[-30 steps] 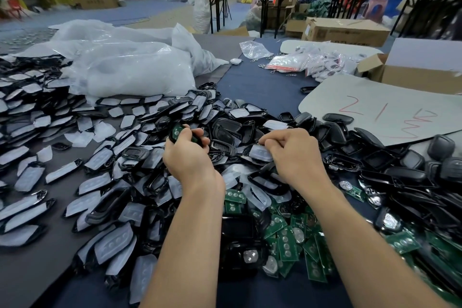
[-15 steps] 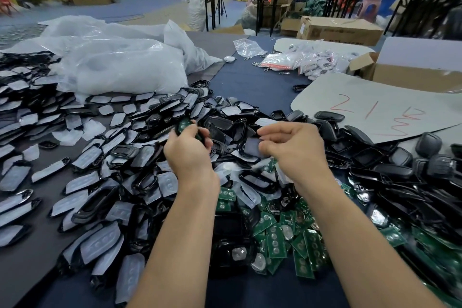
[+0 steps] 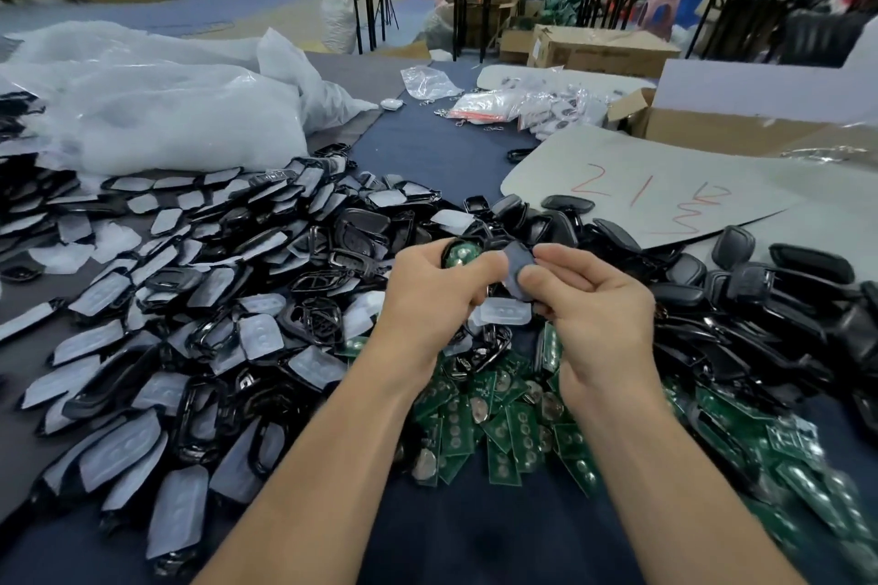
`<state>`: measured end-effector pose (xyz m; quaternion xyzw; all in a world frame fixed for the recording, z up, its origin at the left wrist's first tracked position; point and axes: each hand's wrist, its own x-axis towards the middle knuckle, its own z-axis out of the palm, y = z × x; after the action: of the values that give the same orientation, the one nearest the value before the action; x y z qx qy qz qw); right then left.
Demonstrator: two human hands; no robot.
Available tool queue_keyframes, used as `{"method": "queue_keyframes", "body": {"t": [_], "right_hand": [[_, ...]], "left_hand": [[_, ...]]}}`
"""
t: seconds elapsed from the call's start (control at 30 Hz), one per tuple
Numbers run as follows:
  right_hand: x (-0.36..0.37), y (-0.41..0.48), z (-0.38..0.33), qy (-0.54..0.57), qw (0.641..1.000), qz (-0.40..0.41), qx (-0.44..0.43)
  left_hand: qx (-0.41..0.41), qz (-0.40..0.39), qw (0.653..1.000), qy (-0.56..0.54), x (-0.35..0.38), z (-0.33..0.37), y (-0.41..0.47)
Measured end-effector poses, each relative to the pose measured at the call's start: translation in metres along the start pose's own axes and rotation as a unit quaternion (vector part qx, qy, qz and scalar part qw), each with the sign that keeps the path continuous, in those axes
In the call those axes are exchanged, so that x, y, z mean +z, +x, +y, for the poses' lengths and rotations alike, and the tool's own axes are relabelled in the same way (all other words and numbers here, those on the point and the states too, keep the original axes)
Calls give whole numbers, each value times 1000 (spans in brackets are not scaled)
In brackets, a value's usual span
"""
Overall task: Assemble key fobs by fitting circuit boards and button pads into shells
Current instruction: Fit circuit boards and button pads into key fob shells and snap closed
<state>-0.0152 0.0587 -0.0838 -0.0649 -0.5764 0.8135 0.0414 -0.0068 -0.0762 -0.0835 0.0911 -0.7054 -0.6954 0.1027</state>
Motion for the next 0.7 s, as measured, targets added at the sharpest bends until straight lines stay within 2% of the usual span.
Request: {"method": "queue_keyframes", "body": {"t": [0.1,0.2,0.27,0.33,0.5,0.57,0.7], "right_hand": [[-1,0,2,-28,998,-47,16],[-4,3,1,7,993,-105,52],[-5,3,2,-15,990,-131,59],[-4,3,3,-31,991,-116,51],[-7,11,2,-48,999,-5,-5],[-11,13,1,-76,997,-6,-26],[-15,15,-2,-82,994,-70,-26]], "left_hand": [[-2,33,999,-2,-1,1,1],[-29,60,996,-61,-2,1,6],[-42,70,993,-81,-1,0,7],[-28,80,994,-71,0,-2,8],[42,76,996,17,6,-5,3],[57,79,995,1,5,-5,3],[42,62,997,29,-2,-4,3]]}}
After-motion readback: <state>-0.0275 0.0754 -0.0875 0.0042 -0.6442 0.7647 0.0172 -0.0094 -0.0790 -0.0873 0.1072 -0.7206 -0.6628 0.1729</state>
